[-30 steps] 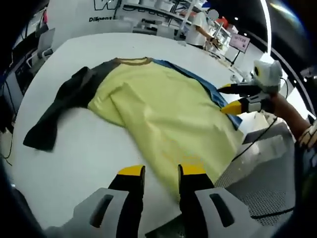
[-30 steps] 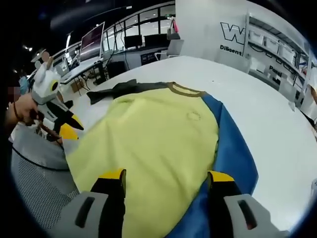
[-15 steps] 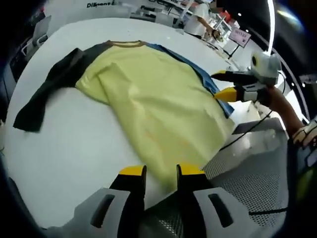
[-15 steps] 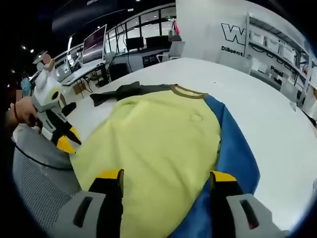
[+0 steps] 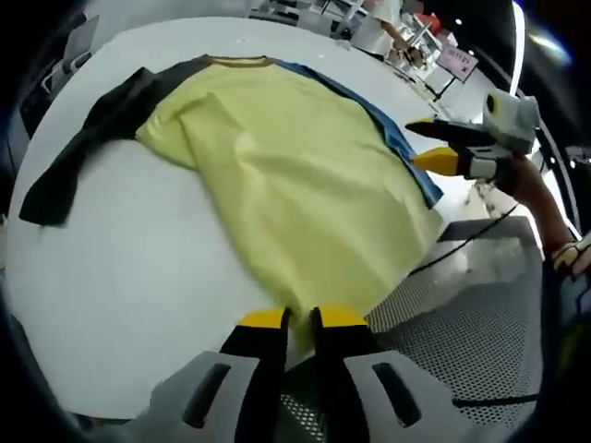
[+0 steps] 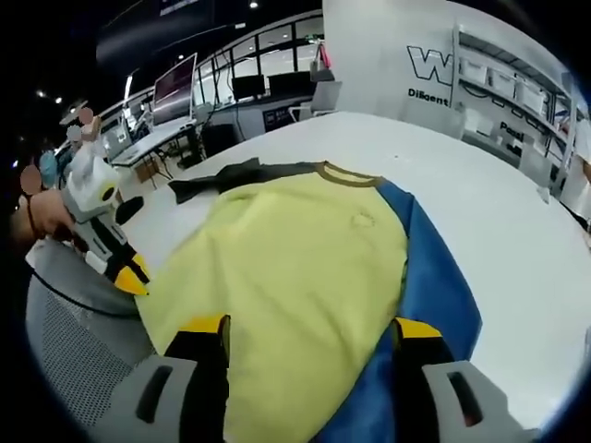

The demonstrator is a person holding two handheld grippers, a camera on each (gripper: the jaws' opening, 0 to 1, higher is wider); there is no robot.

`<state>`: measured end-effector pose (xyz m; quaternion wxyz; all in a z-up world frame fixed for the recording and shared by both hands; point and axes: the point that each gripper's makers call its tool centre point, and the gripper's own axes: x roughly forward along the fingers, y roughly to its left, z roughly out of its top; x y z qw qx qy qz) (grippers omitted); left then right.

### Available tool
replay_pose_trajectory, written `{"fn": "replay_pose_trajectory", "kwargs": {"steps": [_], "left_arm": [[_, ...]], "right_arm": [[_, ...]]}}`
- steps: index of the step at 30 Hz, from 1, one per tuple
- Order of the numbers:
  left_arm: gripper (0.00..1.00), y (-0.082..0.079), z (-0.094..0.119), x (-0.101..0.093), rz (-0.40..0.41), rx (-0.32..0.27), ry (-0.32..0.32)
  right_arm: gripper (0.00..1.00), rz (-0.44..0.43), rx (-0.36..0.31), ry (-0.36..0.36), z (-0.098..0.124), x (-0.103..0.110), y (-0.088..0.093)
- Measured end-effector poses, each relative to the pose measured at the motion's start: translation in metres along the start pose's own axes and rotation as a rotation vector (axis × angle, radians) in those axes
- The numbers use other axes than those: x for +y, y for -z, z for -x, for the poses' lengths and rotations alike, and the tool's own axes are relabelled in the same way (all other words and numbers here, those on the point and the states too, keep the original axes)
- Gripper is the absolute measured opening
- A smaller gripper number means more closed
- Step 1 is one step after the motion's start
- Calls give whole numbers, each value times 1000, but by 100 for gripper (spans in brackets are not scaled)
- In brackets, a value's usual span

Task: Fold the garment on the visible template until the final outline fits inside the template.

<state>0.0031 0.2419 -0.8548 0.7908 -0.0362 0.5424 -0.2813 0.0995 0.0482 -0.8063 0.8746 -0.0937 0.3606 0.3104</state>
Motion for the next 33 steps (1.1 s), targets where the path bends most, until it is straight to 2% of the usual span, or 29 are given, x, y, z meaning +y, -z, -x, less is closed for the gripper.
{"fn": "replay_pose_trajectory", "kwargs": {"steps": [1, 2, 4, 7, 11, 16, 17, 22, 33], "left_arm": [[2, 0, -1, 1, 1, 2, -7], [0, -1, 0, 6, -38, 6, -35], [0, 0, -1, 3, -28, 5, -27], [0, -2, 2, 5, 63, -9, -38], [0, -11, 13, 0, 78, -51, -15], [0, -30, 27, -10, 62, -124, -6], [0, -41, 29, -10, 53, -170, -16], [0, -65, 36, -21, 6, -230, 2], [0, -102, 28, -42, -59, -265, 55]], "right_arm": [[68, 0, 1, 0, 0, 0, 0], [68, -3, 1, 0, 0, 0, 1], [68, -8, -1, 1, 1, 0, 1], [68, -10, -1, 1, 1, 0, 2], [68, -11, -2, 2, 3, 0, 3], [70, -15, 6, 7, 3, 0, 8], [70, -13, 5, 8, 3, 0, 8], [70, -14, 0, 10, 7, 1, 7], [70, -22, -2, 7, 13, 2, 8]]}}
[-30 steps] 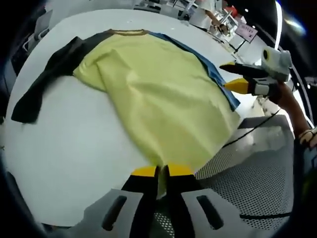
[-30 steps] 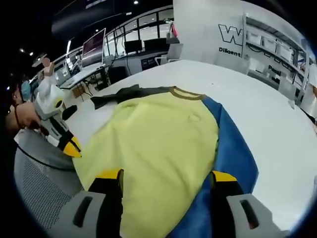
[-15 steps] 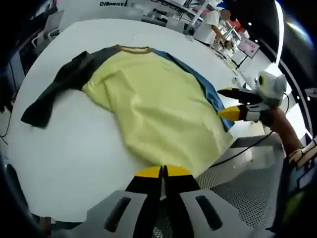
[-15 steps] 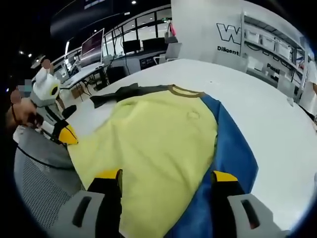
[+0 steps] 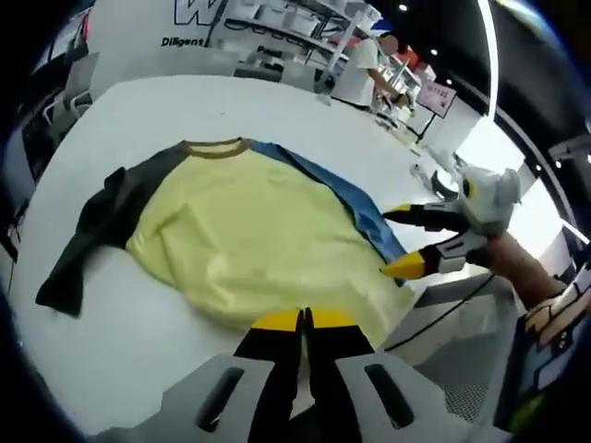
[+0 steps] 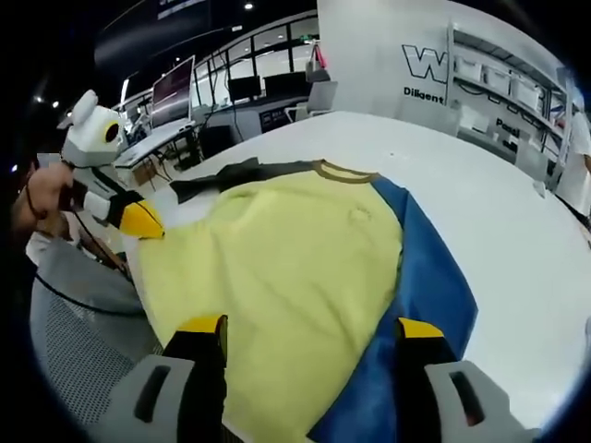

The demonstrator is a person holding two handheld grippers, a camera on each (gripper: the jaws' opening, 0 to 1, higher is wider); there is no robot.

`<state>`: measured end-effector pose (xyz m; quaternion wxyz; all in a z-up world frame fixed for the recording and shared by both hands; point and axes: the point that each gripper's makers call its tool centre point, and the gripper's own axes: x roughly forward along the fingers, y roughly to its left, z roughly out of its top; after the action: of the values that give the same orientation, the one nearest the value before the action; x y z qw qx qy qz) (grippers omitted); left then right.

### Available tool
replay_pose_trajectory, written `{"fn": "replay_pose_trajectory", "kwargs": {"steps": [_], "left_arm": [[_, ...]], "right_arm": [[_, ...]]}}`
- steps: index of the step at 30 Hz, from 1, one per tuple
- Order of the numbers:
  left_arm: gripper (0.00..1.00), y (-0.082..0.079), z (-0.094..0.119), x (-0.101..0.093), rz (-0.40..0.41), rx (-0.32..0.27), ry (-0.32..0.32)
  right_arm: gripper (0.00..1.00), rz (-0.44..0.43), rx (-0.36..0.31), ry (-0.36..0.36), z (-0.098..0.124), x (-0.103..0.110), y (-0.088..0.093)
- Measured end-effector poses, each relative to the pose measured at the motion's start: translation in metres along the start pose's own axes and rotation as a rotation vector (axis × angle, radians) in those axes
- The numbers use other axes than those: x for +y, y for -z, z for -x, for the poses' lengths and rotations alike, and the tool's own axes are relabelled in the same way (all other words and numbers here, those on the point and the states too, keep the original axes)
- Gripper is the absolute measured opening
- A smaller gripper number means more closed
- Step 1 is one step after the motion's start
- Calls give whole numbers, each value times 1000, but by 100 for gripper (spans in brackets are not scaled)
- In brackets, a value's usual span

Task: Fold the garment on the visible template until the final outline fits inside the template.

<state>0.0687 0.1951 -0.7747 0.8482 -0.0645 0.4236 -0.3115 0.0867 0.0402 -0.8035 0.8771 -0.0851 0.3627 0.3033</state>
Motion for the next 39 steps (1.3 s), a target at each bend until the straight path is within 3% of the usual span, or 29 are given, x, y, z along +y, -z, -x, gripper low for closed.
{"fn": "replay_pose_trajectory", "kwargs": {"steps": [13, 26, 30, 31, 39], "left_arm": [[0, -29, -37, -2, -43, -13, 24], [0, -28, -79, 5, -65, -20, 9], [0, -31, -84, 7, -26, -57, 5], [0, -31, -87, 10, -50, -61, -8], [0, -26, -99, 14, 9, -72, -2]], "right_arm": [[70, -4, 5, -13, 4, 6, 3], [73, 34, 17, -51, 8, 27, 5], [74, 33, 25, -69, 8, 34, 7], [74, 37, 27, -77, 9, 36, 8], [74, 40, 34, -90, 10, 40, 11]]}}
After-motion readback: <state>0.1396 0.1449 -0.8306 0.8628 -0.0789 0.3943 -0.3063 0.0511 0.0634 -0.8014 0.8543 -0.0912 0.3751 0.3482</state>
